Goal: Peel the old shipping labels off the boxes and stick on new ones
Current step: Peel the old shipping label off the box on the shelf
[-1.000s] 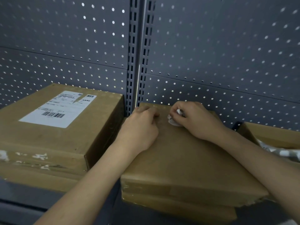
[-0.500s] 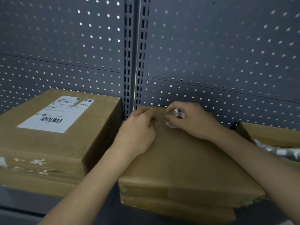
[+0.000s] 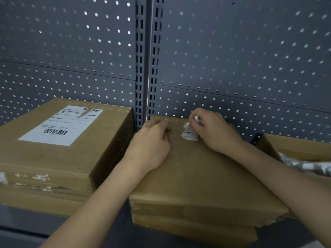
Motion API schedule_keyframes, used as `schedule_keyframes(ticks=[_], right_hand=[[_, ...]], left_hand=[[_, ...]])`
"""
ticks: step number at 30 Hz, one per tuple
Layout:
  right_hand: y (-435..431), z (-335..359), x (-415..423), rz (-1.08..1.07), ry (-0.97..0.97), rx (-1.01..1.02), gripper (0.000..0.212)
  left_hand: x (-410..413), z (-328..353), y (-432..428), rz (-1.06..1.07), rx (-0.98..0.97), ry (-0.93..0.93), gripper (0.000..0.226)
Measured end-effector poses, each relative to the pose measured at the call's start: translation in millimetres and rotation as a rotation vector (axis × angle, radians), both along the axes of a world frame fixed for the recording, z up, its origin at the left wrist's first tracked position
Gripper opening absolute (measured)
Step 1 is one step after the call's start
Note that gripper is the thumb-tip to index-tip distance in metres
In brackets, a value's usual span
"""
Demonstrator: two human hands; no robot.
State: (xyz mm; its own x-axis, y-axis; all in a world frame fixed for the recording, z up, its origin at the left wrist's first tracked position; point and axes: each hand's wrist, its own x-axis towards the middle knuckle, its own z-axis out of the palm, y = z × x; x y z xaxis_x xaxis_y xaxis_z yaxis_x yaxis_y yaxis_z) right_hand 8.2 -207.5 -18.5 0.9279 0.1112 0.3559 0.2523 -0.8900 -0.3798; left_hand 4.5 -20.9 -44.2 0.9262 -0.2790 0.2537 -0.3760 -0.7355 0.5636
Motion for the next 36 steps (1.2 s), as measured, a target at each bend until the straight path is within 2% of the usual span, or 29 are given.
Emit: schedule_keyframes(ticks=[9,13,18,22,30,36], right_hand=[[-7,-2,0,-0.068,-0.023,0.384,0.013],[-9,3,-2,-0.053,-0.107,0.573,0.008],[-14,2,1,-0.047,-0.127,0.511,0.002],[-19,-1,5,-0.065,-0.082,0.481,0.023],[-19,1,7,-0.111,0.0,0.427,0.028],[-20,3,5,-0.082,0.006,0.438,0.022]], left_hand=[[-1,1,-1,0.003,-0.004,0.001,0.039],[-2,2,0,-0.003,-0.005,-0.002,0.039],[-2,2,0,0.001,-0.006,0.004,0.038],[-1,2,-1,0.001,-0.002,-0.008,0.038],[-1,1,-1,-0.004,0.004,-0.014,0.037],[1,1,0,-0.01,0.003,-0.022,0.035]])
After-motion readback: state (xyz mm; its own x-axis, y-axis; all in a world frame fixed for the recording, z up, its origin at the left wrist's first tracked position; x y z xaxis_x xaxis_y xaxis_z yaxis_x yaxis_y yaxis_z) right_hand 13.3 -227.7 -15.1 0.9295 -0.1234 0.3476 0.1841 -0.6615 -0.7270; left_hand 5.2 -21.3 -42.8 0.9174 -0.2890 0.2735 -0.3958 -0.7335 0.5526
